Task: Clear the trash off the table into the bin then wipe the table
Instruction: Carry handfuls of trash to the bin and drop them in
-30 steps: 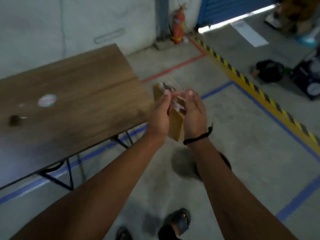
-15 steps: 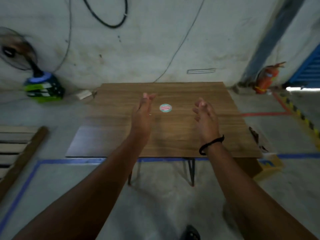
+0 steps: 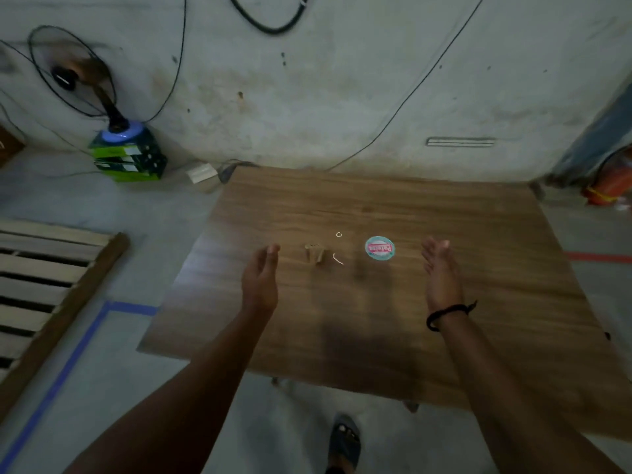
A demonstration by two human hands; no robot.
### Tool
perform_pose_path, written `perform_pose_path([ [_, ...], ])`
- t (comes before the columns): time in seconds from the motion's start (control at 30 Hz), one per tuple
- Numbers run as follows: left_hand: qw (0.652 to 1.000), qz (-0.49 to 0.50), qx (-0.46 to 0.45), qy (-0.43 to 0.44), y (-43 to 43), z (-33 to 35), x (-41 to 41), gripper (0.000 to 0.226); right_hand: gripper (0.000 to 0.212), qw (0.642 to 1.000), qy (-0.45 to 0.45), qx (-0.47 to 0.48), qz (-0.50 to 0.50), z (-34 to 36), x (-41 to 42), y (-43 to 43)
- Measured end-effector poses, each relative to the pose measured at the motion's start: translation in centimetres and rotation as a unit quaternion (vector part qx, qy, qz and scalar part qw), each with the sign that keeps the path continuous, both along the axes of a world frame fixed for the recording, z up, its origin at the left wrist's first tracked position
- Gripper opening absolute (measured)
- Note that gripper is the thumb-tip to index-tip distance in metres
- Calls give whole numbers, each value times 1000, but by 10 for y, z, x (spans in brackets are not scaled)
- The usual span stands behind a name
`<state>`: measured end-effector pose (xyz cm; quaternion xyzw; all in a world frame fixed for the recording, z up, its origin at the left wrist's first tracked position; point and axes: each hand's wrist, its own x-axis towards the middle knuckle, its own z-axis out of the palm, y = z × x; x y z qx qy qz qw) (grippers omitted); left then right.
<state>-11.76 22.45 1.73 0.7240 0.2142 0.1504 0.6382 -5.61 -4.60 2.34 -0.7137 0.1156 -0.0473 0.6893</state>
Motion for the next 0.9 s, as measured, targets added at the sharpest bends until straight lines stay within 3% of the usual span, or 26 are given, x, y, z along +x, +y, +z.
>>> perform_pose_path([
  [0.07,1000,6,15,27,8,-19,19,36,71,998,33,-31,37,-21,26,5],
  [0.23,992,42,69,92,34,-59,69,36,49,979,91,-172,68,-68,87,6],
  [0.3,990,34,93,101,41,-79,89,39,50,967,91,-226,77,-88,109,10],
  [0.4,989,-3,116,93,35,-96,112,43,68,926,68,-351,118,-118,134,31],
  [0.5,995,-32,79,57,7,-96,130,32,73,898,30,-415,143,-127,147,73],
  [0.6,997,-50,-56,24,-27,-99,144,29,67,917,-6,-334,217,-130,143,116],
  [0.7,989,-45,-138,-2,-45,-112,155,55,69,940,-26,-225,254,-132,126,145],
  [0.8,986,-29,-158,-33,-51,-114,159,66,62,980,-44,-75,180,-136,111,157],
  [0.9,974,-4,-225,-36,-50,-123,163,79,50,990,-21,88,113,-139,105,163],
])
